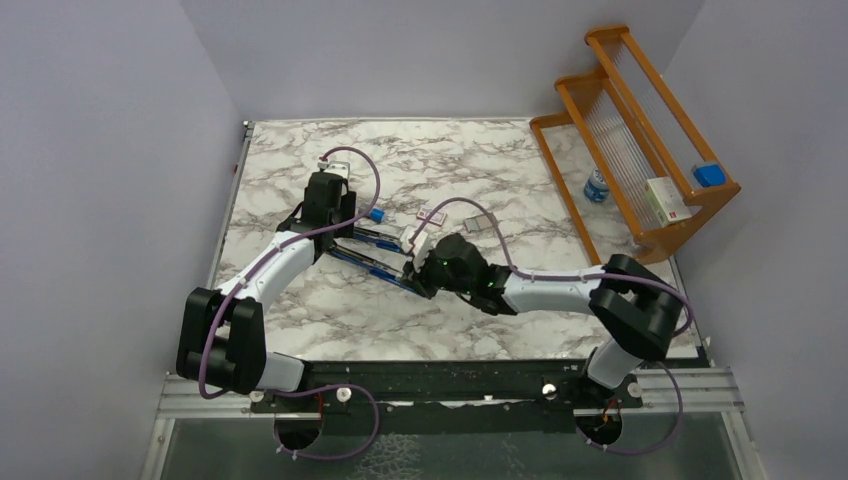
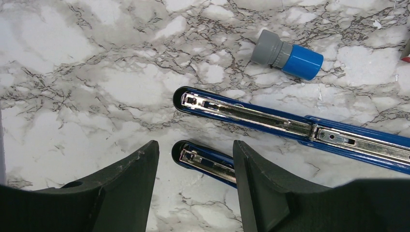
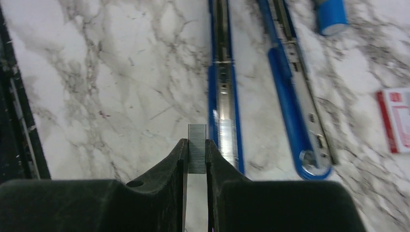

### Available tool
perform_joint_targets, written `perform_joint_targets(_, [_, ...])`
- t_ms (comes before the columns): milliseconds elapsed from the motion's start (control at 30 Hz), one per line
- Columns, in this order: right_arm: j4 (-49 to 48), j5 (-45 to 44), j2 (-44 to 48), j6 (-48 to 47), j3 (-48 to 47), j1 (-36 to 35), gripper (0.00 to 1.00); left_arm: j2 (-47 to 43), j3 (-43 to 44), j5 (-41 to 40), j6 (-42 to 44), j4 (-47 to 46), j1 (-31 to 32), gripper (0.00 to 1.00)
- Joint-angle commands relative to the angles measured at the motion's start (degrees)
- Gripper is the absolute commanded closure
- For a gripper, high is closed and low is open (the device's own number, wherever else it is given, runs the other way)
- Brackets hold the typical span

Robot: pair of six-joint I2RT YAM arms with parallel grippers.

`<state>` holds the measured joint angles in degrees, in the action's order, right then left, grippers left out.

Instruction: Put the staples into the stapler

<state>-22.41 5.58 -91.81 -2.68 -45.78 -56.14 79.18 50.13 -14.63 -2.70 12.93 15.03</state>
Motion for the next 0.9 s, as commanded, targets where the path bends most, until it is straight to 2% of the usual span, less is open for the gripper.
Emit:
perform_joint_targets(0, [-3.5,8.5,-7.1,-3.8,-5.0,-4.3,0.83,-1.2,1.9,-1.5,0.0,-0.4,0.2,0.39])
perform_joint_targets(133, [-4.3,13.7,-14.1,-5.9,-10.0,-5.8,0.83,-1.3,1.8,-1.4,0.0,-0.4,0.2,0.39])
perform_joint_targets(300, [-4.3,15.3,-21.8,-8.2,-15.7,-6.1,0.83,-1.4,1.8,-1.1,0.0,-0.4,0.2,0.39])
perform_joint_targets(567, [-4.4,16.7,-26.7,-7.7,-19.7,-7.0,0.82,-1.5,1.8,-1.2,0.1,-0.4,0.4,0.39])
perform_joint_targets(867, [-6.2,17.1,-28.8,-7.6,-19.0,-7.0,0.65,-1.4,1.8,-1.2,0.2,-0.4,0.5,0.39])
